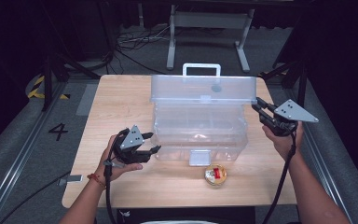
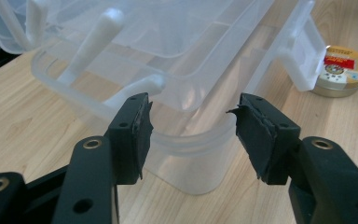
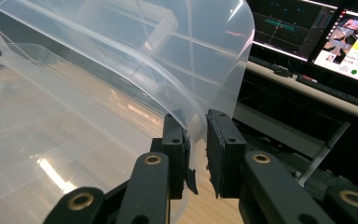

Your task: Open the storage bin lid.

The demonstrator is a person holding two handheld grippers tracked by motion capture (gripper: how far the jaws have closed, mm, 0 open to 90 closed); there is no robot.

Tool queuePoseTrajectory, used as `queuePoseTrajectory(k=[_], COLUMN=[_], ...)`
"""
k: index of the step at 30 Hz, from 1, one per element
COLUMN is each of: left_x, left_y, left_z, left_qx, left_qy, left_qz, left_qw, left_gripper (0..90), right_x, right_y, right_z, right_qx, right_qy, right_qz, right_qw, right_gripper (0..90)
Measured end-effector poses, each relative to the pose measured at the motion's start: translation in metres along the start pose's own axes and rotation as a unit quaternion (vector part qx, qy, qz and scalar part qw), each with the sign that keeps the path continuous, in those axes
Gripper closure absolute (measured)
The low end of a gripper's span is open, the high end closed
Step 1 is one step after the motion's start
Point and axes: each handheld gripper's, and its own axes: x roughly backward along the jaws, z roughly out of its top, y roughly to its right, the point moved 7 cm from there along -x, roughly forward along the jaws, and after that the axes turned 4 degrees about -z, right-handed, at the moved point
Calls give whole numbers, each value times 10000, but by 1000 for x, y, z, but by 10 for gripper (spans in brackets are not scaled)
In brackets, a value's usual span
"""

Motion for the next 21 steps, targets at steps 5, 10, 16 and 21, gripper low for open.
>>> queuePoseTrajectory(k=[5, 10, 16, 21], left_x=[-1, -5, -6, -7], left_y=[3, 7, 7, 6], left_z=[1, 2, 1, 1], left_qx=[-63, -140, -129, -147], left_qy=[-27, -82, -119, -123], left_qz=[-50, -125, -168, -139], left_qw=[10000, 9998, 9997, 9997], left_gripper=[477, 507, 536, 548], right_x=[-4, -7, -12, -16], right_y=[3, 6, 8, 9], right_z=[4, 6, 8, 10], right_qx=[-86, -150, -178, -225], right_qy=[-20, -4, 5, 50], right_qz=[4, -52, -146, -295], right_qw=[10000, 9999, 9997, 9993], right_gripper=[783, 788, 797, 807])
